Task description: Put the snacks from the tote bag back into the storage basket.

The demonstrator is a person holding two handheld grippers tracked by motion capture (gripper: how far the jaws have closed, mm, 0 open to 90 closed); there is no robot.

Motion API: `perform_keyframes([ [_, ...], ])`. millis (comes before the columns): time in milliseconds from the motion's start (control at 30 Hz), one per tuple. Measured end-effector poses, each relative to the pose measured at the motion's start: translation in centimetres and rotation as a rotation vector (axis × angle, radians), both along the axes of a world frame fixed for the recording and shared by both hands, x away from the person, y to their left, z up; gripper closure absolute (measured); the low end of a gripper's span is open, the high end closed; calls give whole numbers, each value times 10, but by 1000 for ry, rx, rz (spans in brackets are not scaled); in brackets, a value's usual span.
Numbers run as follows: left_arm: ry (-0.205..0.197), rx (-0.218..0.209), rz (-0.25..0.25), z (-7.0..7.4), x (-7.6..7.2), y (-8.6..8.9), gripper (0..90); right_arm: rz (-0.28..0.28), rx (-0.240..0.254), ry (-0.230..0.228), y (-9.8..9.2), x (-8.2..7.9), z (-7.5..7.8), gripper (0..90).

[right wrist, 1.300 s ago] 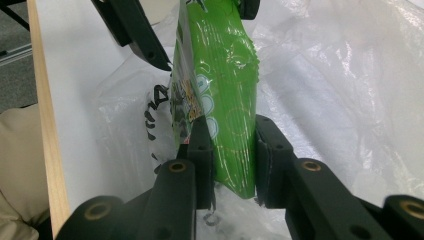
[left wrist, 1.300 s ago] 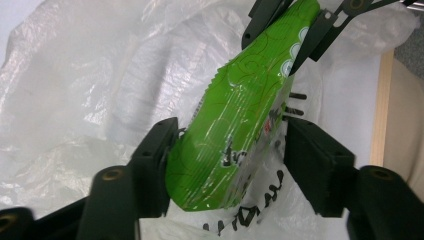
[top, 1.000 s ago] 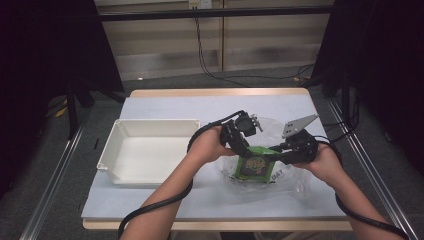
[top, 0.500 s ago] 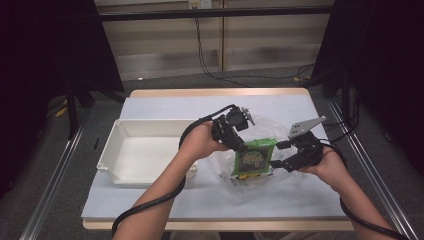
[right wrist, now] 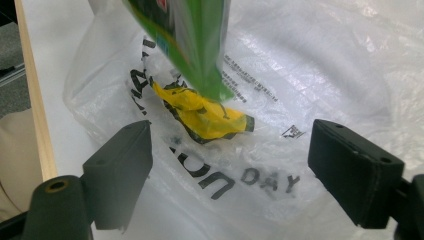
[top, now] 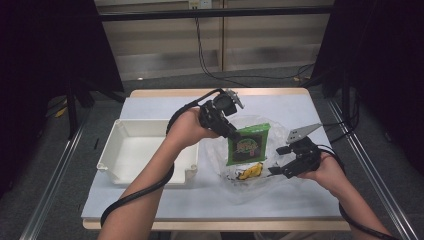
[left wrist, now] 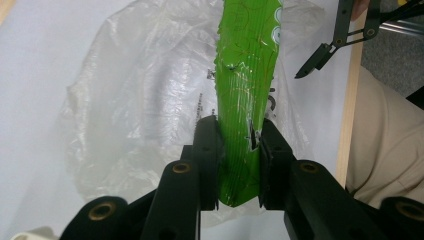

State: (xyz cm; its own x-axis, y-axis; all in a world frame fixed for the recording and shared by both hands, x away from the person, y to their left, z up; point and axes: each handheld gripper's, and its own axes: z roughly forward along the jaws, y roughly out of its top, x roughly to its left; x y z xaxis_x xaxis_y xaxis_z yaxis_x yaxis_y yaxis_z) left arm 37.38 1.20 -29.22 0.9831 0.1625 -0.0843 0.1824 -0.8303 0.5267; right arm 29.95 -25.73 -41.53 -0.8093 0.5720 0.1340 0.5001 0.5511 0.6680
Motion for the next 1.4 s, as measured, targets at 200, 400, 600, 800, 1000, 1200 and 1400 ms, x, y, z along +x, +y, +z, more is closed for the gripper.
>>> perform_keyframes([
  [200,-3,4,-1,13,5,10,748,-12,4,6,-1,-1,-4,154],
  [400,-10,-15,10,28,11,24,746,-18,6,20,0,-3,-5,143],
  [600,-11,-21,19,43,18,40,744,-16,-4,16,2,-1,-5,137],
  [800,5,-25,40,51,30,60,738,-14,-11,45,5,-1,-8,134],
  [1000,-12,9,46,55,38,75,736,-17,-10,47,6,1,-9,128],
  [1200,-17,19,56,58,45,93,734,-16,-27,50,9,0,-9,126],
  [1400,-25,20,61,55,56,111,733,-19,-34,58,9,0,-11,126],
])
